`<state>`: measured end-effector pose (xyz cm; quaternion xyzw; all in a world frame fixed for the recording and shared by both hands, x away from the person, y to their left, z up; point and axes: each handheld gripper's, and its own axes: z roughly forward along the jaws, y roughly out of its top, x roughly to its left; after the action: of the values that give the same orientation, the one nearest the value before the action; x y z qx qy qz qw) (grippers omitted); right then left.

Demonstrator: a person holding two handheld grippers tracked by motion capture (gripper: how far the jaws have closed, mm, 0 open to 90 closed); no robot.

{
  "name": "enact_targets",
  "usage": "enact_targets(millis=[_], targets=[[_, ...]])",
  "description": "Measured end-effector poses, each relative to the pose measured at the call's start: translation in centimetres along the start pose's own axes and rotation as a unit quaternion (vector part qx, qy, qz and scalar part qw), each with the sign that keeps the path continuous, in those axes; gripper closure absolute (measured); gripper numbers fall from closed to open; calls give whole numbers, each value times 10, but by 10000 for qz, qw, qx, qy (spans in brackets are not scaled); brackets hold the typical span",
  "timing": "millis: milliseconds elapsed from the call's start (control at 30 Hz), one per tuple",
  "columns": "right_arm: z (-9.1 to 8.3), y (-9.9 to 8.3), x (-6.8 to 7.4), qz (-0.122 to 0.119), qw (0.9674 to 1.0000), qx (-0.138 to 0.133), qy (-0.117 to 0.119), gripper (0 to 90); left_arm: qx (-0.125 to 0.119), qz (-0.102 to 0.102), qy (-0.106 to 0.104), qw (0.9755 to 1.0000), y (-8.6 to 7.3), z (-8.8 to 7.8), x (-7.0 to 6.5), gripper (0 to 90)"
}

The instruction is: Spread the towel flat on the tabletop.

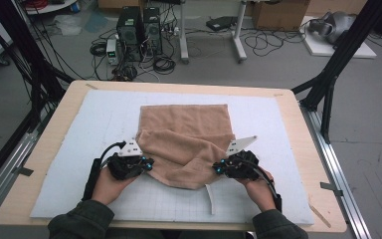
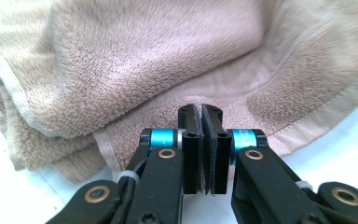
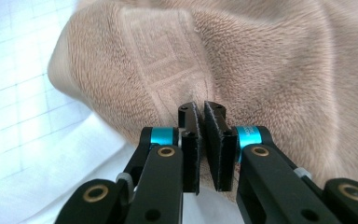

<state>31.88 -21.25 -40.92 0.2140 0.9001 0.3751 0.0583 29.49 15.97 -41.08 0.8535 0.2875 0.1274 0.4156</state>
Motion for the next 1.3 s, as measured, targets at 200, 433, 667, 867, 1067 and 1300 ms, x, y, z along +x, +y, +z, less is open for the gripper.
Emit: enact_targets(millis=[200, 433, 667, 867, 1067, 1300], targets=[[-28, 2, 9, -115, 9997, -199, 32, 848, -277, -126, -345, 9989, -3, -24, -19, 866], [-57, 5, 25, -437, 9986, -196, 239, 805, -369, 83, -488, 9981, -6, -51, -41, 834], [-63, -6, 19, -168, 9994, -287, 98, 687, -324, 121, -271, 9990, -6, -47, -30, 665], [-28, -23, 12, -68, 9998, 60, 184, 617, 258, 219, -131, 9993, -12, -10, -16, 634], [3, -33, 6, -22, 9989, 397, 228, 632, 791, 299, -159, 9963, -17, 16, -5, 652], [4, -36, 9, 12, 9989, 206, 416, 863, 491, 185, -226, 9984, -25, 12, -10, 870]])
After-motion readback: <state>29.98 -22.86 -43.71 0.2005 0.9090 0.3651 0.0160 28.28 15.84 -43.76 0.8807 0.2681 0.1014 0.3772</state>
